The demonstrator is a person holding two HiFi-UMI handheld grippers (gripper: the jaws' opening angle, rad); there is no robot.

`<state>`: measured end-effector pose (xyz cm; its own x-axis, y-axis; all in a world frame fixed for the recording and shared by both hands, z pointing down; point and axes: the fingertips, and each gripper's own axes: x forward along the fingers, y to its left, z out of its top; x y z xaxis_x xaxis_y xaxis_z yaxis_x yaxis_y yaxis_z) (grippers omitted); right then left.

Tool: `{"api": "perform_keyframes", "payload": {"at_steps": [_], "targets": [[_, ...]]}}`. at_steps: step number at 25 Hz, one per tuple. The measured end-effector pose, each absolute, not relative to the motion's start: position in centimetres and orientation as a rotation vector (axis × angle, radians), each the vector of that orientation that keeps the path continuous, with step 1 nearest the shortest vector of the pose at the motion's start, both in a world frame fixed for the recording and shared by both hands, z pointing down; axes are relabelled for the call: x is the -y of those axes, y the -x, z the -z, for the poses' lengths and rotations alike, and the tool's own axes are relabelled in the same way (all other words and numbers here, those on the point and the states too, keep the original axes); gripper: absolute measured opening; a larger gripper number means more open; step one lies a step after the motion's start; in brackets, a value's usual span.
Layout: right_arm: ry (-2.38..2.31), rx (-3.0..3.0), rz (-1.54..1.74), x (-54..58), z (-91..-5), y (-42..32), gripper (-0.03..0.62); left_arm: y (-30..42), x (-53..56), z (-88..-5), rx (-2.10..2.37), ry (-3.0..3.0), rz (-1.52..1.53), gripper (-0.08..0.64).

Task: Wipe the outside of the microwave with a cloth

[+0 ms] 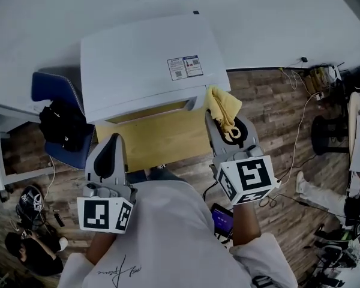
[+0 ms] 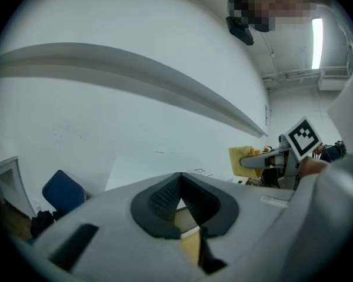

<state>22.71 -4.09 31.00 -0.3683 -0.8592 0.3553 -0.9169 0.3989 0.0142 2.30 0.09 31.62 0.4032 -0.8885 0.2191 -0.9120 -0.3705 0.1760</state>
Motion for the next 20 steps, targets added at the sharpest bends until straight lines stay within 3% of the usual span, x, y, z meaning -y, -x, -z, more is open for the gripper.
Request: {"api": "perform_keyframes", "payload": {"at_steps": [6,20], "targets": [[-1.458,2.335,-0.147,7.8,-29.9,-23.0,0.132,-2.9,0.7,-31.3,1.519,-2.437,-0.119,-0.008],[-1.379,2.236,-0.24,18.2,-31.2,-22.9,0.133,-1.7,2.9,-32.6,1.368,-2.444,-0.138,-0.008]]}}
